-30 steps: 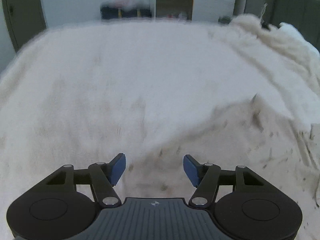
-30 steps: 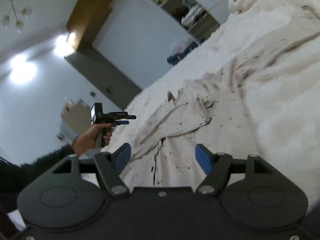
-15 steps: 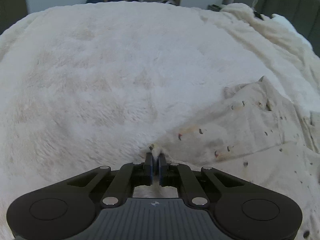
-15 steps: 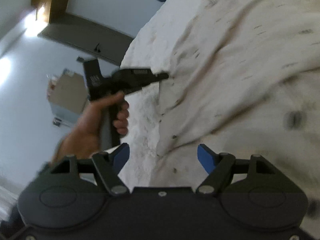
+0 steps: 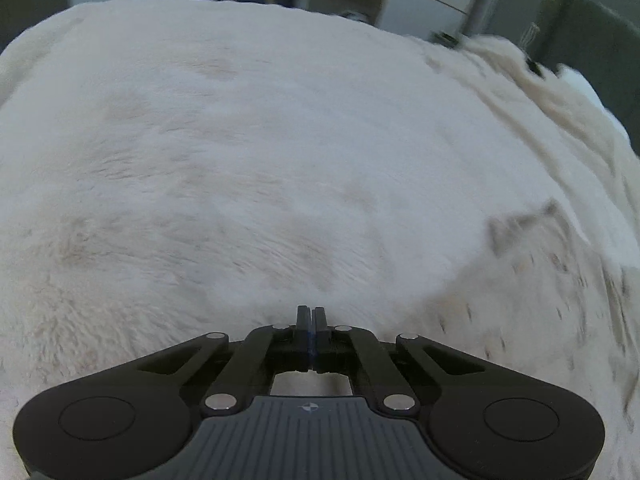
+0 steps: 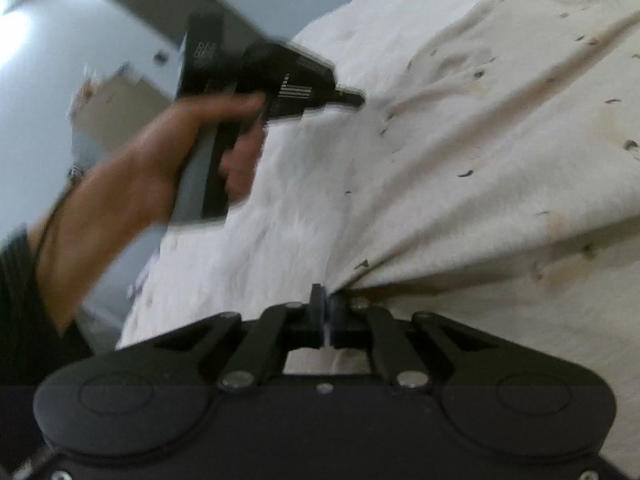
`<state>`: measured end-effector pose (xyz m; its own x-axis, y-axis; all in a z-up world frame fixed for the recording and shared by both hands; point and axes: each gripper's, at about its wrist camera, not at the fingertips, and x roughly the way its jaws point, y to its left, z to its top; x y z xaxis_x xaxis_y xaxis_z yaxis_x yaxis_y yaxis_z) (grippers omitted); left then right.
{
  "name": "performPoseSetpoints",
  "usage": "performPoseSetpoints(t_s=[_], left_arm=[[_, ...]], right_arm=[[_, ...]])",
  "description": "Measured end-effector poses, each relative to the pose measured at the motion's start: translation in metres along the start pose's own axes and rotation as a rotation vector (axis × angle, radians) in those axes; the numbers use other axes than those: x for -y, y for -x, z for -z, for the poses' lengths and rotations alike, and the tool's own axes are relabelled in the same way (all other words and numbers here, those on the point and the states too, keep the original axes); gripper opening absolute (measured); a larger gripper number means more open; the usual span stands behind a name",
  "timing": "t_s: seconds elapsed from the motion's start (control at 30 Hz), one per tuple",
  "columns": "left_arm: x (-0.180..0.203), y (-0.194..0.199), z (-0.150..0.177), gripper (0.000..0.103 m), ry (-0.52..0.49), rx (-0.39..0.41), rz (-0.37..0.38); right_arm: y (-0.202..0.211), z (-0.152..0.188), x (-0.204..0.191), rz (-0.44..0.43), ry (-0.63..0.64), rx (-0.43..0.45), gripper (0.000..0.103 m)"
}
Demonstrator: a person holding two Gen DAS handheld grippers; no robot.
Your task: Fold clothes
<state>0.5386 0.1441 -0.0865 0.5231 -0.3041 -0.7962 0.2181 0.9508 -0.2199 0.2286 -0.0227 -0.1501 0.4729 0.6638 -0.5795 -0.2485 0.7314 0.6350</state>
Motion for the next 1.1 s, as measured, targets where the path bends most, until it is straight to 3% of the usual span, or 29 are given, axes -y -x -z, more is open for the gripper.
performPoseSetpoints(t_s=[0.07,0.13,0.17,0.2,0.23,0.3,0.33,0.37,0.43,0.47,0.5,0.53,0.63,0.67,0.7,0.73,0.77,0.83,0.93,1.0,1.1], left_arm=[[0.002,0.004,0.001,0.003,0.008,0.014,-0.008],[0.008,0.012,0.005,0.008,-0.017,0.031,0.022],[0.013,0.017,0.008,0.025,-0.045,0.04,0.042],[0.02,0.024,0.012,0.05,-0.079,0.052,0.047],[0.027,0.031,0.016,0.058,-0.103,0.063,0.041],[0.041,0.05,0.028,0.059,-0.136,0.112,0.03],[0.046,0.059,0.034,0.059,-0.13,0.133,0.043],[0.053,0.076,0.045,0.061,-0.107,0.173,0.076],[0.066,0.104,0.066,0.074,-0.043,0.246,0.13],[0.076,0.121,0.083,0.081,0.005,0.291,0.162],[0.083,0.131,0.095,0.081,0.033,0.315,0.184],[0.091,0.139,0.107,0.081,0.057,0.331,0.208],[0.118,0.165,0.152,0.081,0.13,0.351,0.287],[0.128,0.171,0.167,0.081,0.144,0.347,0.298],[0.136,0.176,0.179,0.081,0.153,0.338,0.301],[0.14,0.179,0.188,0.081,0.159,0.332,0.3],[0.145,0.182,0.196,0.081,0.166,0.324,0.298],[0.153,0.187,0.212,0.081,0.183,0.305,0.289],[0.157,0.187,0.227,0.081,0.2,0.288,0.278],[0.161,0.186,0.233,0.081,0.208,0.269,0.279],[0.174,0.182,0.242,0.081,0.196,0.24,0.285]], right_arm=[[0.008,0.003,0.0,0.004,0.028,-0.003,0.019],[0.028,0.002,0.004,-0.036,0.017,-0.012,0.048],[0.044,0.001,0.007,-0.069,0.024,-0.019,0.051],[0.061,-0.001,0.01,-0.102,0.031,-0.027,0.052],[0.079,-0.007,0.016,-0.114,0.069,-0.004,0.052],[0.126,-0.016,0.04,-0.001,0.132,0.12,0.058],[0.15,-0.021,0.052,0.056,0.164,0.183,0.065],[0.17,-0.028,0.073,0.136,0.155,0.234,0.065],[0.209,-0.042,0.117,0.297,0.134,0.335,0.065],[0.223,-0.053,0.15,0.367,0.058,0.36,0.065],[0.231,-0.06,0.176,0.405,-0.012,0.388,0.065],[0.234,-0.067,0.198,0.424,-0.067,0.406,0.065],[0.227,-0.083,0.239,0.359,-0.161,0.397,0.064],[0.219,-0.088,0.248,0.325,-0.173,0.357,0.064],[0.21,-0.093,0.256,0.291,-0.185,0.317,0.053],[0.202,-0.097,0.265,0.257,-0.197,0.277,0.014],[0.2,-0.103,0.26,0.268,-0.157,0.253,0.002],[0.197,-0.113,0.25,0.291,-0.074,0.206,0.001],[0.227,-0.129,0.22,0.25,0.093,0.335,0.001],[0.235,-0.141,0.216,0.373,0.204,0.378,0.007],[0.219,-0.15,0.241,0.432,0.156,0.214,0.014]])
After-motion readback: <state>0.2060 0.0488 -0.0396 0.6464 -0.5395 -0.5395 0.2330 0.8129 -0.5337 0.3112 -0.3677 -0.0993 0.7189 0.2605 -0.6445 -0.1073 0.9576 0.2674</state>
